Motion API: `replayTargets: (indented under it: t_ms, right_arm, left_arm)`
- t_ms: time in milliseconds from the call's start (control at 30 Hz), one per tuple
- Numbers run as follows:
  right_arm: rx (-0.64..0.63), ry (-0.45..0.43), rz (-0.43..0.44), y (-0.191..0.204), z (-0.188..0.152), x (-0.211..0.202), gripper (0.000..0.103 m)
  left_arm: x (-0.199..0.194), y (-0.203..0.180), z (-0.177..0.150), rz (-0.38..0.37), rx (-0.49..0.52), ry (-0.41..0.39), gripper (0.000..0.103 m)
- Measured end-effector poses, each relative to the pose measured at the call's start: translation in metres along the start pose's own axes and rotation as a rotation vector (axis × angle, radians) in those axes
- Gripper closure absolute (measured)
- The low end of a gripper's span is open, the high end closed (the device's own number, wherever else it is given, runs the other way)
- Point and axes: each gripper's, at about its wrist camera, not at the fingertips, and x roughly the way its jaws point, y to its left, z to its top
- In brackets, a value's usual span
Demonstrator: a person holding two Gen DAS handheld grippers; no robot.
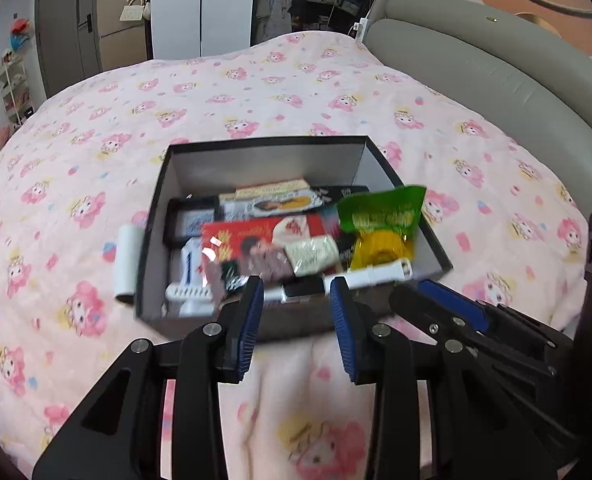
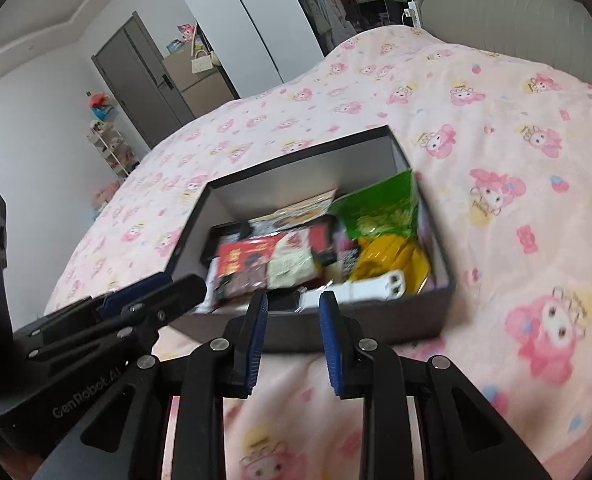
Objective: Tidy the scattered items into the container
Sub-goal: 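Open both grippers and withdraw them from the box, then reach both grippers toward the white lint roller tube beside the box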
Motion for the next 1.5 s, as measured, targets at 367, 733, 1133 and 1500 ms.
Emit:
replayTargets:
  t_ms: [367, 733, 1133, 1500]
  right_arm:
    - [-0.051, 0.075, 0.029, 0.047, -0.038, 0.006, 0.079]
    - [-0.046, 0.088, 0.009, 0.078, -0.069, 0.022, 0.079]
    - [-0.187, 0.184, 0.075, 0.140, -0.088, 0.084, 0.079]
    - [-0.230, 0.231, 0.104, 0.189, -0.080, 0.163, 0.079]
  left_arm:
    - [-0.034, 0.044, -0.046, 0.009, -0.044, -0.005, 0.068]
    - [-0.035, 0.104, -0.091, 0.055, -0.177, -0.019, 0.068]
    - [-0.001, 0.184, -0.095, 0.115, -0.273, 0.003, 0.069]
    - [0.048, 0.244, -0.067, 0.091, -0.234, 0.066, 0.069]
